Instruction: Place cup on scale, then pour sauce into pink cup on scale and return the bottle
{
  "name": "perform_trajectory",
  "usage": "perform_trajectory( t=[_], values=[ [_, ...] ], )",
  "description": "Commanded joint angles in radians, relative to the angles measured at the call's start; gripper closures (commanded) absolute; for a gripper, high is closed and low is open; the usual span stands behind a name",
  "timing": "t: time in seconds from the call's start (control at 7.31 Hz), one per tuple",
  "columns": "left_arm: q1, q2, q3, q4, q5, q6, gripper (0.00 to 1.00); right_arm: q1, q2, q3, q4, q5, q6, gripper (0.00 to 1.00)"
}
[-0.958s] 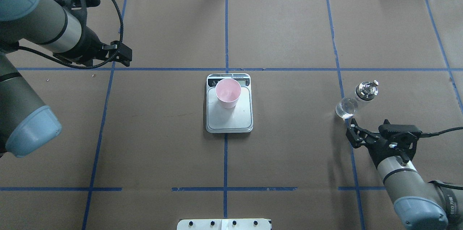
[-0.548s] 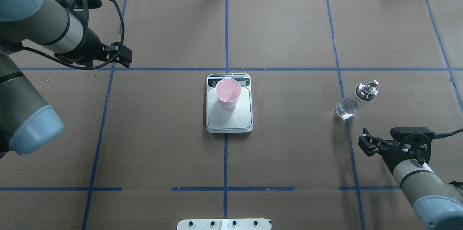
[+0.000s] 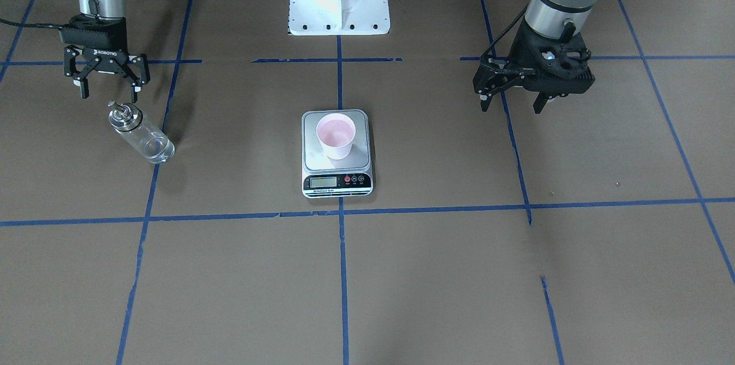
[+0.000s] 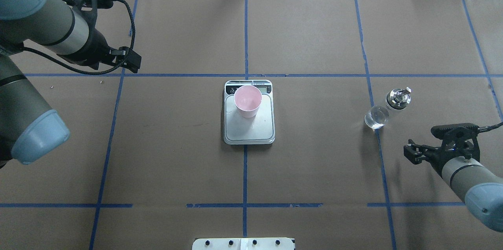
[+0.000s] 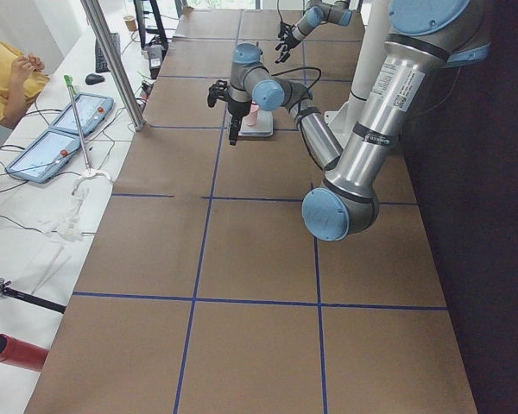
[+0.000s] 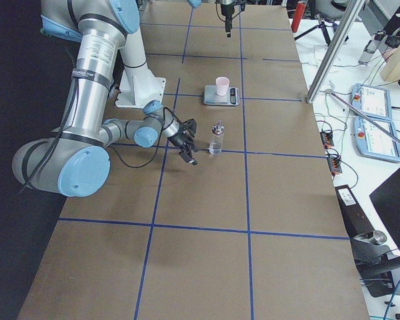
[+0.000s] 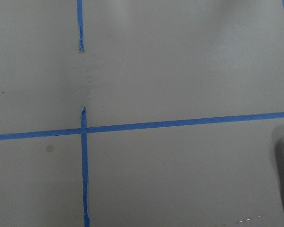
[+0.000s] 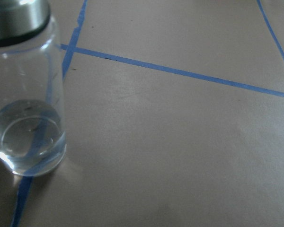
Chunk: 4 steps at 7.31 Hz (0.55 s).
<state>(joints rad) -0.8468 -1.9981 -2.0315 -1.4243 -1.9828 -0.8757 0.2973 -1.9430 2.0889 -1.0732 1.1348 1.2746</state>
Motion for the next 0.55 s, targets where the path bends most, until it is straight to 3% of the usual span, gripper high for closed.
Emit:
perform_trajectory(
  t=[0.0, 0.27, 0.41],
  values=[
    [-0.029, -0.001, 0.005, -0.001, -0.005, 0.073, 0.0, 0.167, 0.001, -0.009, 0.048, 0.215, -0.155, 0.0],
    [-0.104, 0.005, 0.013, 0.005, -0.019, 0.223, 0.0, 0.326, 0.009, -0.019, 0.047, 0.364, -0.35, 0.0],
    [-0.157, 0.046, 0.025, -0.005, -0.106, 0.301, 0.0, 0.444, 0.019, -0.039, 0.047, 0.491, -0.462, 0.0]
  ],
)
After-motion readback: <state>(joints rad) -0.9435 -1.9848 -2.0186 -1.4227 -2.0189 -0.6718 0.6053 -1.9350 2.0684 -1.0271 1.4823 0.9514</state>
